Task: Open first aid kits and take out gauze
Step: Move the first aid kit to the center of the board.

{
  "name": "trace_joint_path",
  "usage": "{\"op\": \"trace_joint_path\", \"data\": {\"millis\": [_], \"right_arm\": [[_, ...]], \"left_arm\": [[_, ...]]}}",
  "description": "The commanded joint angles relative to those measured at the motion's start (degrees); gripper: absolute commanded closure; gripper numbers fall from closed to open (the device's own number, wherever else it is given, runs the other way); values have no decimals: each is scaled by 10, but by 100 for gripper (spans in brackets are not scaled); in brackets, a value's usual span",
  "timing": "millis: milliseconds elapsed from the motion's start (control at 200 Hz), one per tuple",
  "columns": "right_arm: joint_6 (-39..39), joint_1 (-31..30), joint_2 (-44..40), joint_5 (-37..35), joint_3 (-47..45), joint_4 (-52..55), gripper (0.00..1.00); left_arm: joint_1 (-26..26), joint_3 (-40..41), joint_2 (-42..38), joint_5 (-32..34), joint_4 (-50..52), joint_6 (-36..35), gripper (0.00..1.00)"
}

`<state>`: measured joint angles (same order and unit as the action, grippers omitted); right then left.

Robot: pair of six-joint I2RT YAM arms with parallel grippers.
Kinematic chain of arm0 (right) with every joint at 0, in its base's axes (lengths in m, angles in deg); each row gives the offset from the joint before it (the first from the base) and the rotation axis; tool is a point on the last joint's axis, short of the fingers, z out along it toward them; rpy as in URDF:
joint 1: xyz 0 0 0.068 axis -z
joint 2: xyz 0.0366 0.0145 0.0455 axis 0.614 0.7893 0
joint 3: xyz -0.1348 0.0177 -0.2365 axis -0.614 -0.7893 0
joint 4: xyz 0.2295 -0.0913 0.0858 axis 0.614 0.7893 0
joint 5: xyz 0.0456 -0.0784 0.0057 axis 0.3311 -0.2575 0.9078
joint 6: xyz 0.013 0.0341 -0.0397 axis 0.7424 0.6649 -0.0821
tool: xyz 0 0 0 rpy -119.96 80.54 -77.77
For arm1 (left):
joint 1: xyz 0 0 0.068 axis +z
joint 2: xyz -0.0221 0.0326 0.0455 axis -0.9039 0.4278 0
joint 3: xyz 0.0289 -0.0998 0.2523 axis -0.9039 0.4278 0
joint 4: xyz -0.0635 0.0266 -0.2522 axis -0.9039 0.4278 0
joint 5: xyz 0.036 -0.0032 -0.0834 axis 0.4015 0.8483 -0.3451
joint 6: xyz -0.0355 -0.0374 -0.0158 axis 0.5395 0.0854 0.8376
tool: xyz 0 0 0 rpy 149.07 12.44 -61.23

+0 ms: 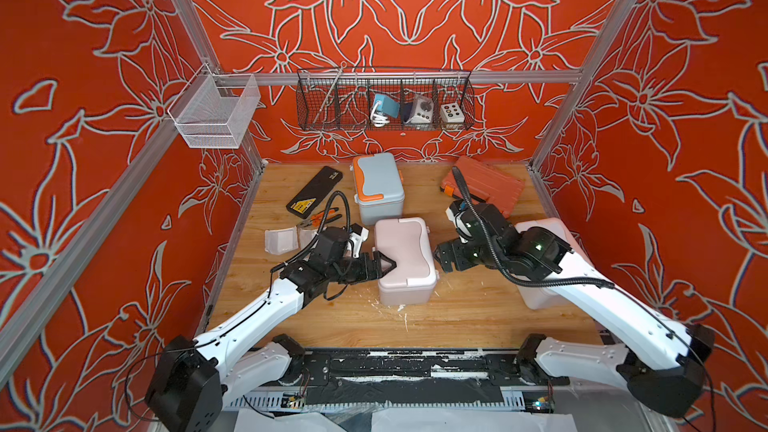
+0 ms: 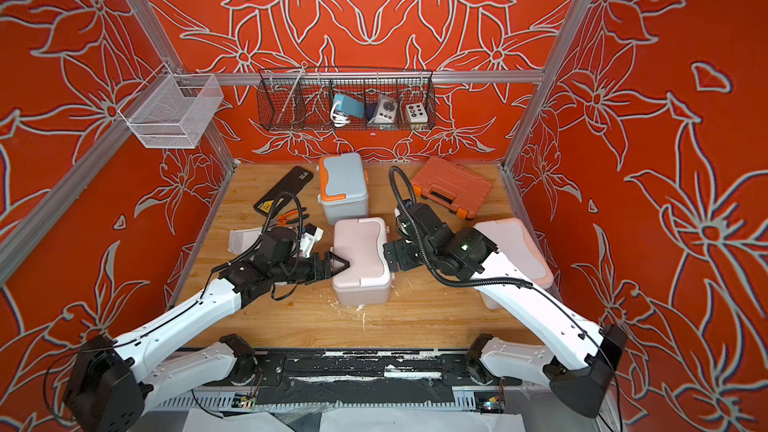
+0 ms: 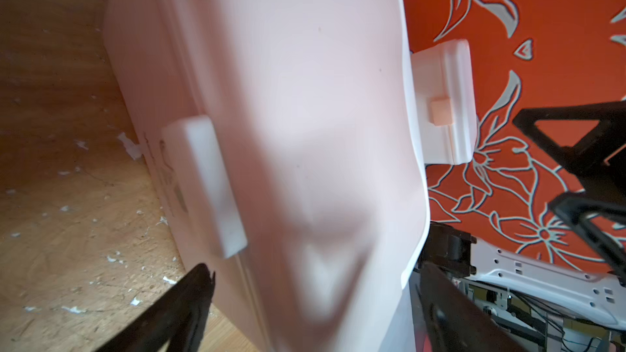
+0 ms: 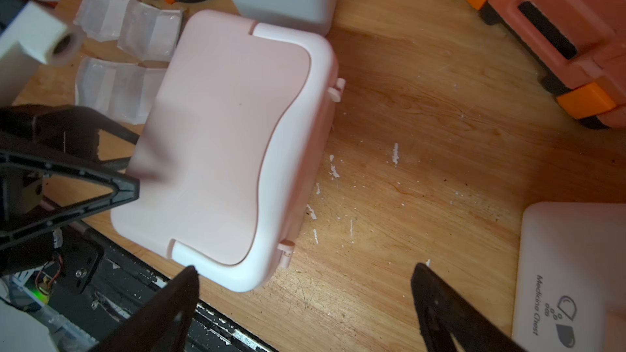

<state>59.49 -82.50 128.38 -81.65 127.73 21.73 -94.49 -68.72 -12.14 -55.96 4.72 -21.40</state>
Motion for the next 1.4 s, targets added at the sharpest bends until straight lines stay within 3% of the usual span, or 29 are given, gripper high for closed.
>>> {"op": "trace_joint_path", "data": {"millis": [0, 240, 455, 811, 991, 1126, 1396], "right_arm": [[17, 38, -27, 5, -15, 9, 2], [11, 61, -32, 53, -32, -7, 2], [13, 61, -30, 51, -44, -4, 2], [18, 64, -48, 39, -47, 22, 2], [21, 65, -60, 47, -57, 37, 2], [28, 65, -80, 103, -78, 42, 8], [58, 62, -147, 219, -147, 60, 10]], "left_arm": [[-15, -11, 10, 16, -27, 9, 8], [-46, -32, 57, 28, -63, 18, 9], [-72, -69, 121, 38, -102, 21, 9], [-109, -204, 289, 48, -138, 13, 10], [-109, -244, 331, 57, -151, 23, 9], [-109, -253, 322, 57, -136, 15, 8], [-74, -189, 195, 122, -81, -7, 5]]}}
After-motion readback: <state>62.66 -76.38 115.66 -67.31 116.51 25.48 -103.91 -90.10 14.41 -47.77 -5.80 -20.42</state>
